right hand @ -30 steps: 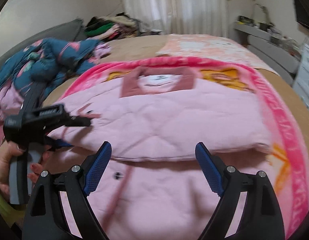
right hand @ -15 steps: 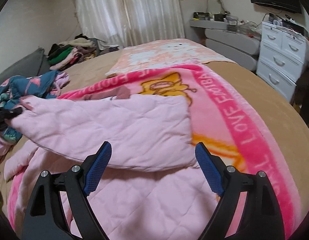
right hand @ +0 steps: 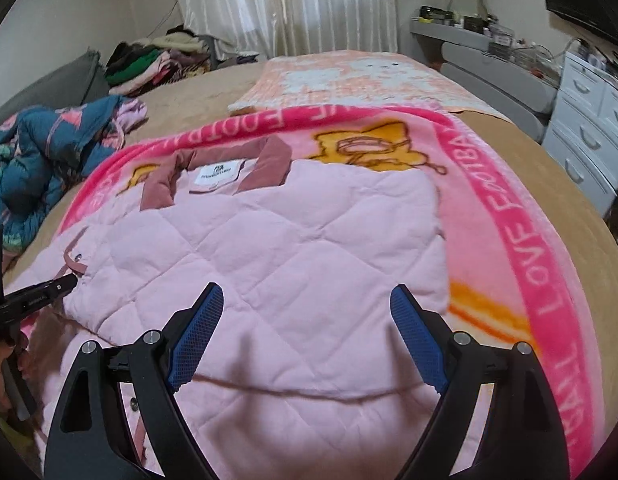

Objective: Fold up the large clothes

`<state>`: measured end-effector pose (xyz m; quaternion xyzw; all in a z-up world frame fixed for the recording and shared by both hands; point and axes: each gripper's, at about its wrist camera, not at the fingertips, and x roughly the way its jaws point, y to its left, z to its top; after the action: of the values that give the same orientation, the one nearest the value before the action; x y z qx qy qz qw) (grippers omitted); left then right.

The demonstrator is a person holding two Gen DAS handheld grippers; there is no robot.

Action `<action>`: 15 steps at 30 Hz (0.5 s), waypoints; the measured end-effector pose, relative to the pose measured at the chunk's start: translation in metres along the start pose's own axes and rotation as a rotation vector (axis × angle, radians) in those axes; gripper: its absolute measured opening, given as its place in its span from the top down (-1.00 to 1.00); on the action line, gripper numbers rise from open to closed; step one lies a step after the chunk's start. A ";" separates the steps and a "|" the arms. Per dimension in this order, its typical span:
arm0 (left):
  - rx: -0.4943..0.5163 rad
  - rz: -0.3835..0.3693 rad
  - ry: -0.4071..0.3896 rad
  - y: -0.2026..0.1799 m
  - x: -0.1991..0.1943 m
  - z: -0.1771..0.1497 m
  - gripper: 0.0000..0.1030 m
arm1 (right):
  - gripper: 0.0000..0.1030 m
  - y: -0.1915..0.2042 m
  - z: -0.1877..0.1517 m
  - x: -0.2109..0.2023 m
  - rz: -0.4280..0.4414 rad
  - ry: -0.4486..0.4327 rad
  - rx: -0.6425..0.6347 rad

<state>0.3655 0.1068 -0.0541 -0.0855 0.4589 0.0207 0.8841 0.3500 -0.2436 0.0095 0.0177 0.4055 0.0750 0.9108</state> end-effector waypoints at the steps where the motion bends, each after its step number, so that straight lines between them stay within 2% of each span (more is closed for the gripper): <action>1: 0.003 0.002 -0.001 0.001 0.001 -0.001 0.72 | -0.64 0.000 0.000 0.003 -0.001 0.009 0.000; 7: 0.002 -0.001 0.007 0.002 0.003 -0.001 0.65 | -0.65 -0.016 -0.016 0.043 -0.051 0.125 0.032; 11: 0.010 -0.001 0.011 0.000 0.004 -0.003 0.58 | -0.65 -0.030 -0.027 0.059 -0.039 0.137 0.059; 15: 0.011 0.009 0.023 -0.001 0.001 -0.001 0.57 | -0.62 -0.026 -0.023 0.051 -0.064 0.146 0.058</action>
<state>0.3654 0.1053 -0.0558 -0.0786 0.4694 0.0211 0.8792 0.3698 -0.2619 -0.0458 0.0254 0.4734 0.0351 0.8798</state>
